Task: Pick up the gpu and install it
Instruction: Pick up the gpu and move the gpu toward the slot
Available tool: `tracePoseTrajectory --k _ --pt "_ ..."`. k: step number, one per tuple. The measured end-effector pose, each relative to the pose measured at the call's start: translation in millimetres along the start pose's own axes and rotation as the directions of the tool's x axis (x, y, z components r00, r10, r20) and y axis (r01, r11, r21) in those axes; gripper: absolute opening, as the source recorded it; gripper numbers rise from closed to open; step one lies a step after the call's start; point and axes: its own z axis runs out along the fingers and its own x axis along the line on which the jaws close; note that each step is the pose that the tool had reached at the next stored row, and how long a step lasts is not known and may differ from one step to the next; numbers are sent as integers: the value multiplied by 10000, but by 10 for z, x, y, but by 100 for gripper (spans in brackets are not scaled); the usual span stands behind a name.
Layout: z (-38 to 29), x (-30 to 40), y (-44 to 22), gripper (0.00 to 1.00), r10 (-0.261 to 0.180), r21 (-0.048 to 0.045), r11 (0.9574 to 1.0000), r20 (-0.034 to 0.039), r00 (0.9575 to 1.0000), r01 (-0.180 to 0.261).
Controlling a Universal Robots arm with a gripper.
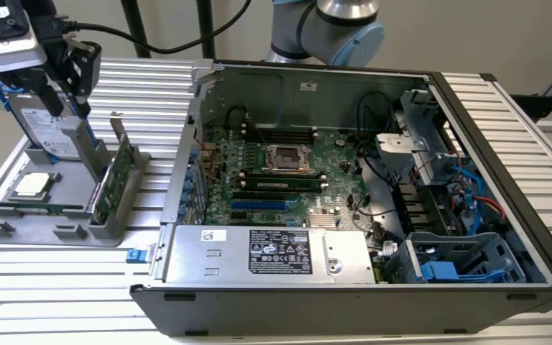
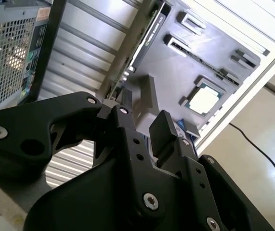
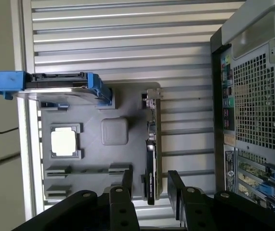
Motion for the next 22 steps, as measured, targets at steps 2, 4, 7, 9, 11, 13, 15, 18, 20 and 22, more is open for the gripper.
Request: tracePoseTrajectory --k 2,4,7,9,11,13,15,18,20,22 --pt "5 0 -5 100 0 0 10000 1 10000 0" --pt "10 -1 -10 100 0 0 10000 1 10000 0" --pt "18 -2 -18 100 0 -1 10000 1 10000 0" --pt "23 -2 -23 100 1 -1 10000 1 10000 -1" --pt "29 -3 -29 100 0 0 10000 2 10000 0" --pt "33 -3 -34 100 0 0 10000 1 10000 0" --pt "39 -3 -40 100 0 0 10000 1 10000 0" --pt "46 -4 -49 100 0 0 10000 1 10000 0" --pt "52 -4 -54 100 0 0 10000 1 10000 0" --pt "57 -5 -59 100 0 0 10000 1 10000 0"
